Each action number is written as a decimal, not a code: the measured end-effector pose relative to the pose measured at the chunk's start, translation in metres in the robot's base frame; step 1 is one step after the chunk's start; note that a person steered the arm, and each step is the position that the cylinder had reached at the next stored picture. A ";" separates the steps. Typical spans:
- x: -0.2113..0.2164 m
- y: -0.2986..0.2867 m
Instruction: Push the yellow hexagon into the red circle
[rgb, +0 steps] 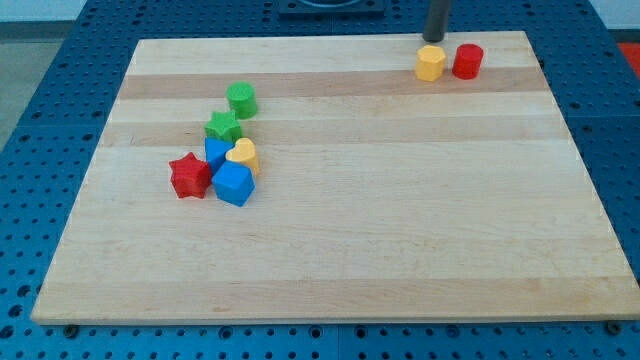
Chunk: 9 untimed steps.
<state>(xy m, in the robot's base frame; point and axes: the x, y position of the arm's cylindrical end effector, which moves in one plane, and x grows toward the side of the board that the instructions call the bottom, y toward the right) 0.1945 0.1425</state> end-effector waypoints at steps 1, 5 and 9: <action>0.000 -0.036; 0.070 -0.047; 0.070 0.016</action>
<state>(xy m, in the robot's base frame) 0.2642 0.1585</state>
